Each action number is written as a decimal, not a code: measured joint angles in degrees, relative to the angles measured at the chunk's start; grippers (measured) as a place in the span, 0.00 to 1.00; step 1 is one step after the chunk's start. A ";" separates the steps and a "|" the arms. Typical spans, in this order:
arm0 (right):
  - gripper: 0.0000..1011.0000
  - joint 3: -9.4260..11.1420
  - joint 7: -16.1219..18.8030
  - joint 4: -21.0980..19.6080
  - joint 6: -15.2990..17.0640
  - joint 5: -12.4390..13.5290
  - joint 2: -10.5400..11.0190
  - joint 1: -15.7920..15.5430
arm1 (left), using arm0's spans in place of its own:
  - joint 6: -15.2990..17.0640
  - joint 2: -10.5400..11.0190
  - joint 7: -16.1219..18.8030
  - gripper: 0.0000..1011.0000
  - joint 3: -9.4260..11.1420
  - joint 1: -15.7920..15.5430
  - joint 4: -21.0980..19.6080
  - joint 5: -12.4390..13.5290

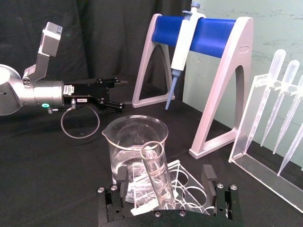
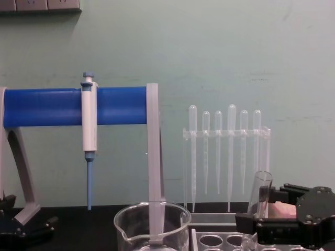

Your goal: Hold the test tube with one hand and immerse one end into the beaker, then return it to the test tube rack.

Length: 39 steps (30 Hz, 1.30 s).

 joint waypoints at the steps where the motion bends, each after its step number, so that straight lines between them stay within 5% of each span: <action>1: 0.97 0.01 0.00 -0.01 0.00 0.01 0.01 -0.01 | 0.00 0.00 0.00 0.99 0.00 0.00 0.00 0.00; 12: 0.70 0.11 -0.03 -0.12 -0.03 0.14 0.08 -0.12 | 0.00 0.00 0.00 0.99 0.00 0.00 0.00 0.00; 25: 0.26 0.18 -0.06 -0.20 -0.03 0.21 0.15 -0.19 | 0.00 0.00 0.00 0.99 0.00 0.00 0.00 0.00; 39: 0.23 0.18 -0.08 -0.20 -0.04 0.23 0.15 -0.21 | 0.00 0.00 0.00 0.99 0.00 0.00 0.00 0.00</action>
